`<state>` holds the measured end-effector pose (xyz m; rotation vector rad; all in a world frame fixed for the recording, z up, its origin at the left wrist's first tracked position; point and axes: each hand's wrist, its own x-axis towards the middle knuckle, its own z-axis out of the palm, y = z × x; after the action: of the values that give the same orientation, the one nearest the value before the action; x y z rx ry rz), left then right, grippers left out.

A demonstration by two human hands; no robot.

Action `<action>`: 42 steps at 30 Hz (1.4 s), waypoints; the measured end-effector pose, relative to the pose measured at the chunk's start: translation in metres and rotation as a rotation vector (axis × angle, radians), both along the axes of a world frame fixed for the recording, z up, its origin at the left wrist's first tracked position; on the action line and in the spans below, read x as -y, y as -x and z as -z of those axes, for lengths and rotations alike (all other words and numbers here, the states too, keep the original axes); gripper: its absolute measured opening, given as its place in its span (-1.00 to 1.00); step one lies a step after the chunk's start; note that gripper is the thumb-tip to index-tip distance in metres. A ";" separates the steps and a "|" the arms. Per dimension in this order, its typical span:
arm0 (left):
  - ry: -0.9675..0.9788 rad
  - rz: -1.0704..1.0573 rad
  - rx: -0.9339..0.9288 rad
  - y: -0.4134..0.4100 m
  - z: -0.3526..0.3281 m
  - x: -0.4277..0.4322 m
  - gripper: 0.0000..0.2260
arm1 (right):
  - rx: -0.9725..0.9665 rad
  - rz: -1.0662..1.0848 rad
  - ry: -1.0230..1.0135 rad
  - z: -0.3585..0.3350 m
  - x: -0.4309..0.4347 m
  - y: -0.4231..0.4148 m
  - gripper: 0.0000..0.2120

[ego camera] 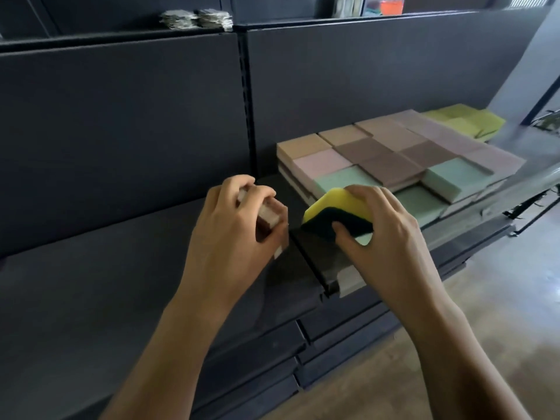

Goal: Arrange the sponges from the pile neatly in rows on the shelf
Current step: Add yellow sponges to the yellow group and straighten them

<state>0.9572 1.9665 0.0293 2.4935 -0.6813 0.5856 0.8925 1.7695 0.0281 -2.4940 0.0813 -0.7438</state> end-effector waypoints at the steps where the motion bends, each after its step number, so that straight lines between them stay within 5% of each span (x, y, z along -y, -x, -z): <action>1: -0.003 0.006 -0.001 0.001 0.000 0.008 -0.66 | 0.004 0.002 0.002 0.000 0.008 0.002 -0.57; 20: -0.101 0.080 -0.105 0.001 0.028 0.097 -0.56 | 0.009 -0.036 0.007 0.000 0.087 0.023 -0.54; 28: -0.082 0.305 -0.033 0.000 0.011 0.120 -0.38 | 0.049 0.018 0.017 -0.008 0.096 0.035 -0.54; 35: 0.004 0.465 0.076 0.002 0.009 0.159 -0.70 | -0.006 -0.010 0.014 -0.004 0.115 0.053 -0.50; 42: -0.006 0.577 0.017 0.016 0.011 0.208 -0.63 | -0.005 0.087 -0.074 0.006 0.161 0.073 -0.63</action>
<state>0.9410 1.7583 0.0187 2.1419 -1.3381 0.3820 0.8191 1.6088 0.0220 -2.4349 0.2171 -0.7558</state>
